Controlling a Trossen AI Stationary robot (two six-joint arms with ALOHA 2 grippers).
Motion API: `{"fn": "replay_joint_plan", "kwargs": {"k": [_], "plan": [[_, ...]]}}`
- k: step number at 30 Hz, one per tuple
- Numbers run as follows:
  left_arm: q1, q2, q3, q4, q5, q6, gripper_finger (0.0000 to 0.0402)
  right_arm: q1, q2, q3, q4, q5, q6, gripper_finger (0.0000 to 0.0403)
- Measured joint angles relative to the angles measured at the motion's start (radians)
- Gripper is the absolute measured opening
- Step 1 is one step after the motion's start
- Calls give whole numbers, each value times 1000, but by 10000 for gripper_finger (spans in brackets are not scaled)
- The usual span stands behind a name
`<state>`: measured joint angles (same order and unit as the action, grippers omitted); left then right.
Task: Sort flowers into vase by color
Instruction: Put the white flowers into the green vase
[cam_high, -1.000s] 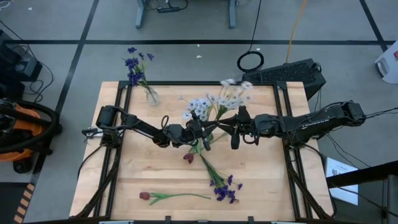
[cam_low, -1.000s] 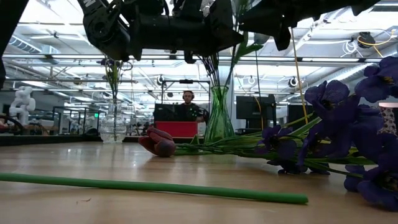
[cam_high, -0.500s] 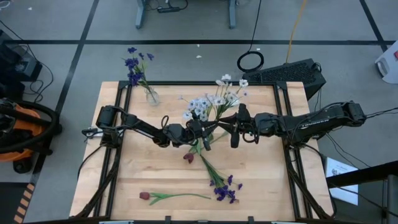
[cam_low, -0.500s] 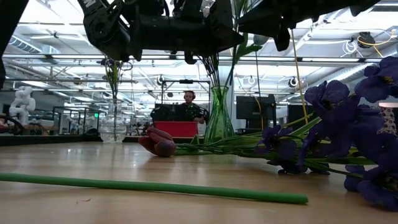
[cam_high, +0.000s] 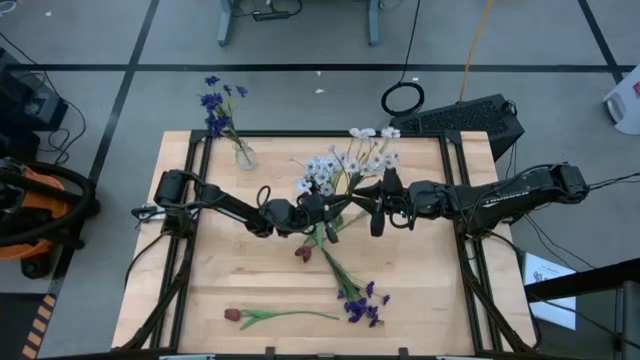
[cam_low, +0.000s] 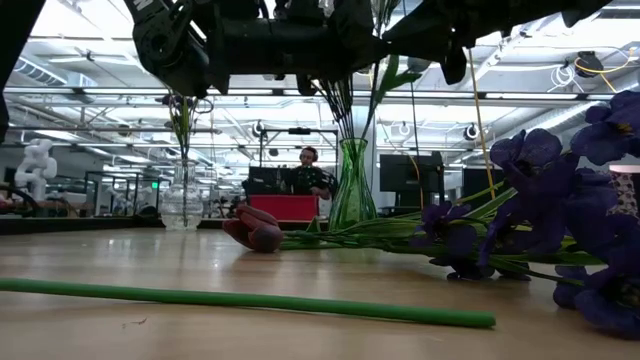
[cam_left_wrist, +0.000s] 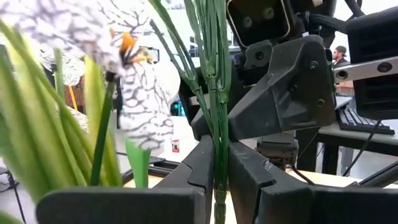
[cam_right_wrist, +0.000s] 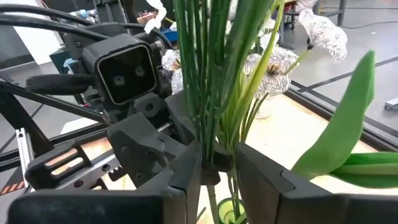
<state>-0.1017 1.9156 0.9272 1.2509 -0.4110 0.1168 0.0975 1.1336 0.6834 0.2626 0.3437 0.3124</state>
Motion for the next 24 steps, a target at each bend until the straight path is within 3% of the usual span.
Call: {"fn": "replay_joint_plan", "kwargs": {"k": [18,24], "plan": [[-4,0,0,-86,40,-7,41,0,0,0,31,-6,-32,85],[-6,0,0,-86,40,-7,41,9,0,0,27,-19,-71,13]]}}
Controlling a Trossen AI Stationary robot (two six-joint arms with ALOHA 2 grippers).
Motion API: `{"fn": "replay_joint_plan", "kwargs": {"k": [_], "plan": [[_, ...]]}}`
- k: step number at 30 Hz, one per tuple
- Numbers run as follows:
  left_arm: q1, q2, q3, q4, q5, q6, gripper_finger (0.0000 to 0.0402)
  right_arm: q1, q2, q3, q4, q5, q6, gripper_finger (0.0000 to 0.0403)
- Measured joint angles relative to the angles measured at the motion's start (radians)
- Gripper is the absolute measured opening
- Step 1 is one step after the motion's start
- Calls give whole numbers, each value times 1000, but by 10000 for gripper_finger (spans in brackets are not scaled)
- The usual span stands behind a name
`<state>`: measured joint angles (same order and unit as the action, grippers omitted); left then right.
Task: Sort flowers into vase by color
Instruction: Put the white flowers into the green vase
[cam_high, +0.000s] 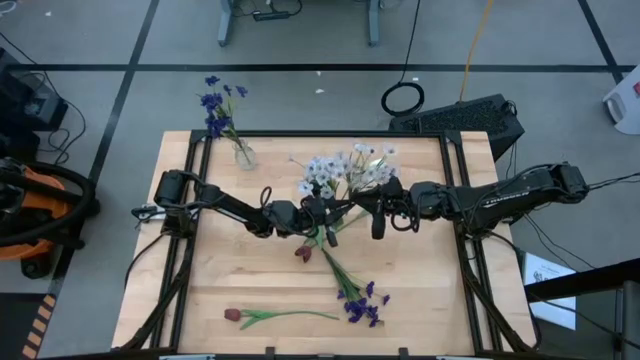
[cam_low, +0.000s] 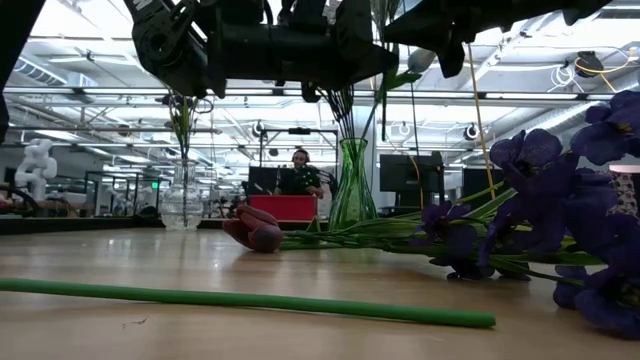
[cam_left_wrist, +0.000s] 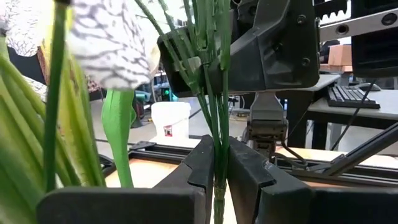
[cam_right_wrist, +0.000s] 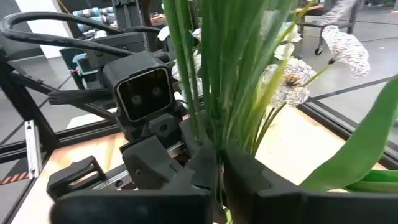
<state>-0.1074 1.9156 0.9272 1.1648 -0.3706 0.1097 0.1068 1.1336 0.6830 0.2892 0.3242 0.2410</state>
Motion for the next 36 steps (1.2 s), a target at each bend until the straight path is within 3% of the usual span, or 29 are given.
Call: {"fn": "replay_joint_plan", "kwargs": {"k": [7,12,21,27,30,36], "plan": [[-7,0,0,2,0,-2,41,0,0,0,0,-16,6,4],[-2,-8,0,-14,0,-93,41,-1,0,0,4,-12,20,3],[2,-133,1,-299,18,-105,41,-1,1,0,9,-12,69,1],[2,-198,2,-408,31,-113,41,0,1,0,41,-14,73,1],[7,-209,2,-434,34,-190,42,0,1,0,39,-14,73,0],[30,-210,2,-470,35,-363,100,-1,0,0,46,-7,82,0]]}}
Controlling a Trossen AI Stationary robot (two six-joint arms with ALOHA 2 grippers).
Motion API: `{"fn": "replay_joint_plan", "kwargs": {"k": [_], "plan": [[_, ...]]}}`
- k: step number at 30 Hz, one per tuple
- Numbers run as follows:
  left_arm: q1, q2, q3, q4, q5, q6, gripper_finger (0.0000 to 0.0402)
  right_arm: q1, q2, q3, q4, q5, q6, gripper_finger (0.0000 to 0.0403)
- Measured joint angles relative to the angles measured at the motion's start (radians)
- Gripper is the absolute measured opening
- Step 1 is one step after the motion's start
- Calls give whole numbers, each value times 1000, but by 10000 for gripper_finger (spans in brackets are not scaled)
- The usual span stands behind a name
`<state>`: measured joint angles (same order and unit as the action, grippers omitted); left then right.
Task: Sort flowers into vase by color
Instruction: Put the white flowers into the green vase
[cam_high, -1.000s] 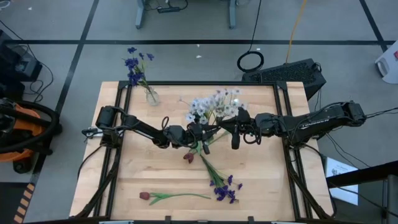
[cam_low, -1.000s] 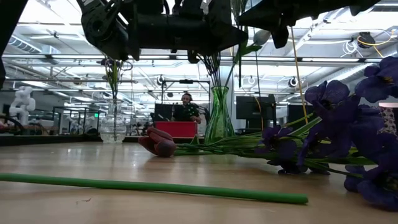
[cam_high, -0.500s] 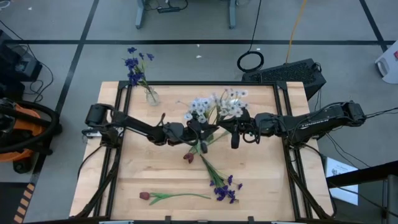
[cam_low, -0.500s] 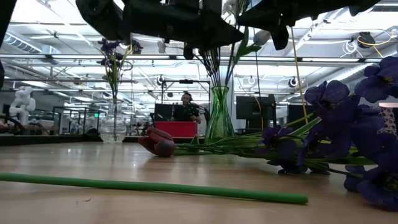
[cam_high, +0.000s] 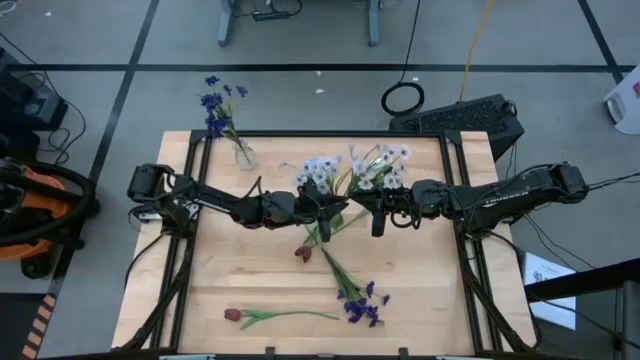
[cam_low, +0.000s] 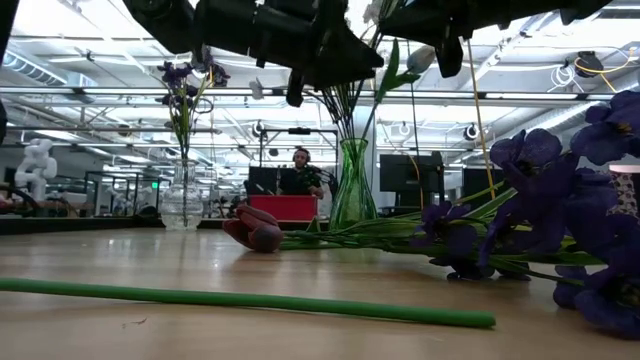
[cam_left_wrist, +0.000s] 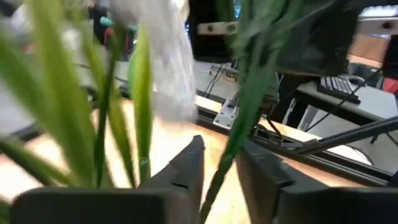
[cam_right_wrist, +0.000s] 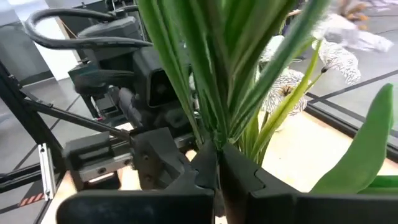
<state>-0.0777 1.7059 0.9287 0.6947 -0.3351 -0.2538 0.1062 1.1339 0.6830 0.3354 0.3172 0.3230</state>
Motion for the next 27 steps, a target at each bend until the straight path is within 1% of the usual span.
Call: {"fn": "replay_joint_plan", "kwargs": {"k": [6,8,10,13,18,21,24,27], "plan": [[4,0,0,0,12,-29,193,0,0,0,-1,0,6,0],[-3,-5,0,1,13,-29,216,1,0,0,-2,12,6,0],[-13,-16,0,0,13,-29,229,0,0,0,-3,24,4,0],[-27,-43,0,-5,18,-9,234,0,0,0,-7,25,-19,0],[-43,-112,-1,-46,18,77,235,0,0,0,-7,26,-30,0],[-45,-156,-1,-103,18,76,235,0,0,0,-7,36,-37,0],[-59,-195,-1,-161,18,76,235,0,0,0,-10,76,-39,0],[-78,-231,-1,-219,18,64,235,0,0,0,-8,79,-49,0]]}}
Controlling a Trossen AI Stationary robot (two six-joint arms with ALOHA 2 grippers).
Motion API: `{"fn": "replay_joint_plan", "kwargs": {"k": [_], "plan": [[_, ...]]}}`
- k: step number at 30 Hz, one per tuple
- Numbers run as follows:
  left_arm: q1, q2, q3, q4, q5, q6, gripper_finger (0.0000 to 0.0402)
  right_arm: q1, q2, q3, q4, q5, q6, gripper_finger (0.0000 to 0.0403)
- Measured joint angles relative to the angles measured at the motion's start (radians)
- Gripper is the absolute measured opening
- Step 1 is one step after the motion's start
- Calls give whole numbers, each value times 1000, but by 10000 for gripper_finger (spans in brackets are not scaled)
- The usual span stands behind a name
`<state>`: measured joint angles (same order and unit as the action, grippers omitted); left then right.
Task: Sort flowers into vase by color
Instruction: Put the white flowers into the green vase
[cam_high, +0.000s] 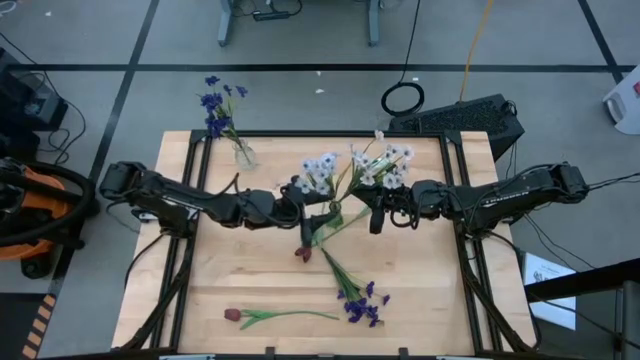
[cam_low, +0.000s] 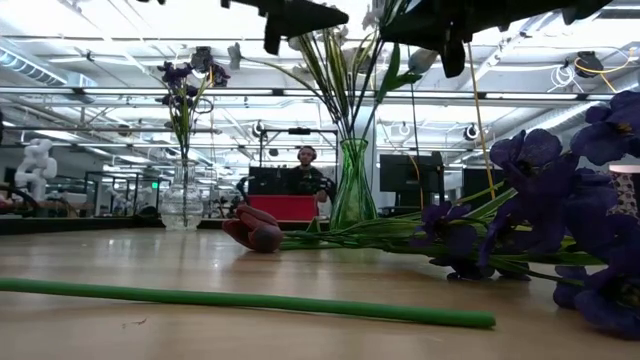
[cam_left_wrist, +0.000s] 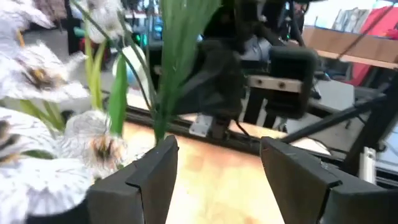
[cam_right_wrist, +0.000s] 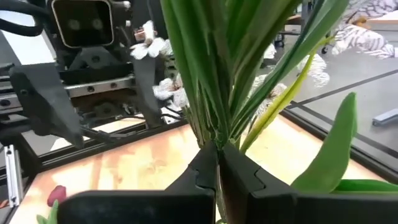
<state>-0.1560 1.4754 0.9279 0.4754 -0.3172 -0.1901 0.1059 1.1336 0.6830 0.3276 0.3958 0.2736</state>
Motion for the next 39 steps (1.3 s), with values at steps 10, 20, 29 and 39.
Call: {"fn": "replay_joint_plan", "kwargs": {"k": [10,20,29,39], "plan": [[-17,-56,0,-160,7,-39,235,27,74,54,-11,32,-70,0],[-16,-58,0,-180,25,-33,234,42,217,261,-272,105,-68,0],[-17,-58,0,-182,26,-39,234,58,205,377,-397,141,-61,0],[-17,-58,0,-186,26,-39,234,60,241,401,-528,181,58,0]]}}
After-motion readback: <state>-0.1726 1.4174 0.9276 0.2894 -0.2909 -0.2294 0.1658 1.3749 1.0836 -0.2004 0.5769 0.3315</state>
